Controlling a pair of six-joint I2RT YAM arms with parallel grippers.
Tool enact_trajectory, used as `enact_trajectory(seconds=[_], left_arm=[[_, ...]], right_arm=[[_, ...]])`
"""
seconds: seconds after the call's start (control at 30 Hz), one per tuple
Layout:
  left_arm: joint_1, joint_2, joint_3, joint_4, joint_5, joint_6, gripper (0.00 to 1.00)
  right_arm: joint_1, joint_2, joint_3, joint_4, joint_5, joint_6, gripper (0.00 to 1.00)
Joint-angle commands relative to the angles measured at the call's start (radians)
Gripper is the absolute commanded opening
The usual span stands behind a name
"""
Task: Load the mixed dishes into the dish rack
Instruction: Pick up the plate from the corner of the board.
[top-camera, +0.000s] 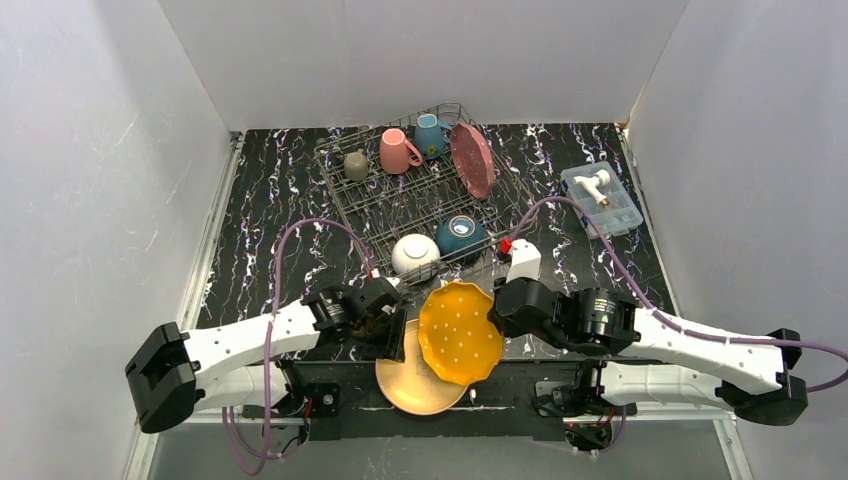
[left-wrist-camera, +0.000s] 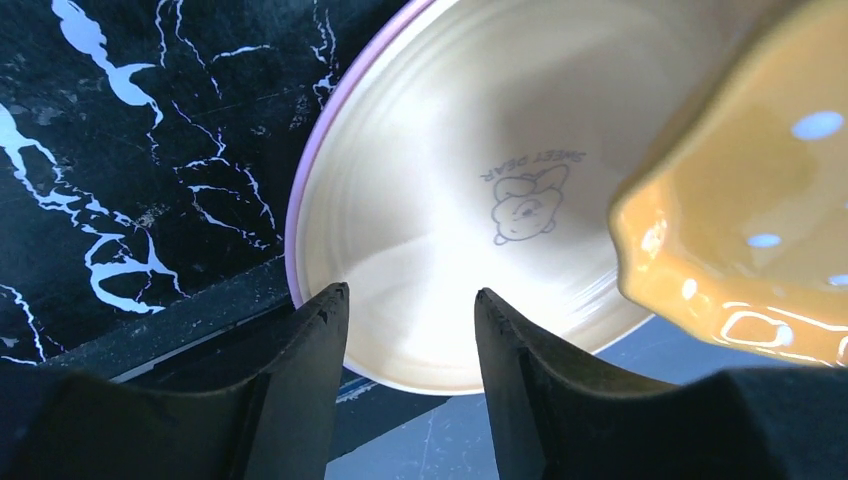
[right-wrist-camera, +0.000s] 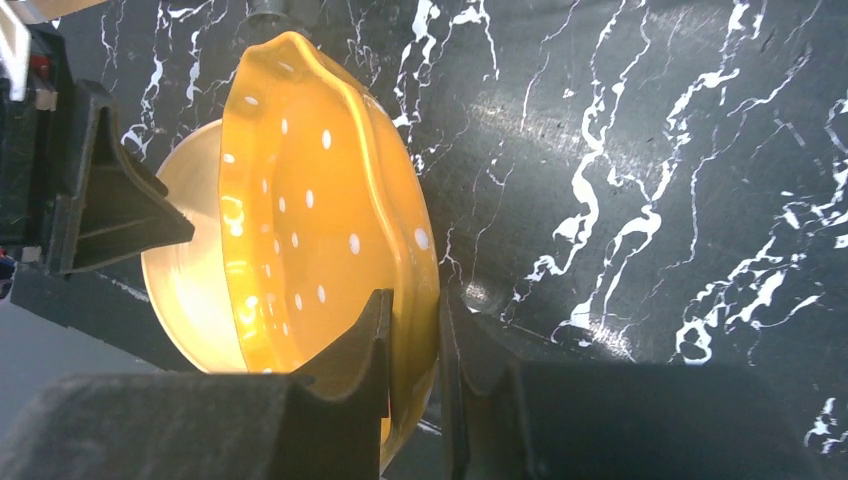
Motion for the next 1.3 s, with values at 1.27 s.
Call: enact_trajectory(seconds=[1.27], left_arm=[[0.006,-0.433,0.288,-0.363,-0.159,0.335,0.69]], right_arm=[[-0.209,0.534,0.836,0.294,0.437,-0.699,0.01]])
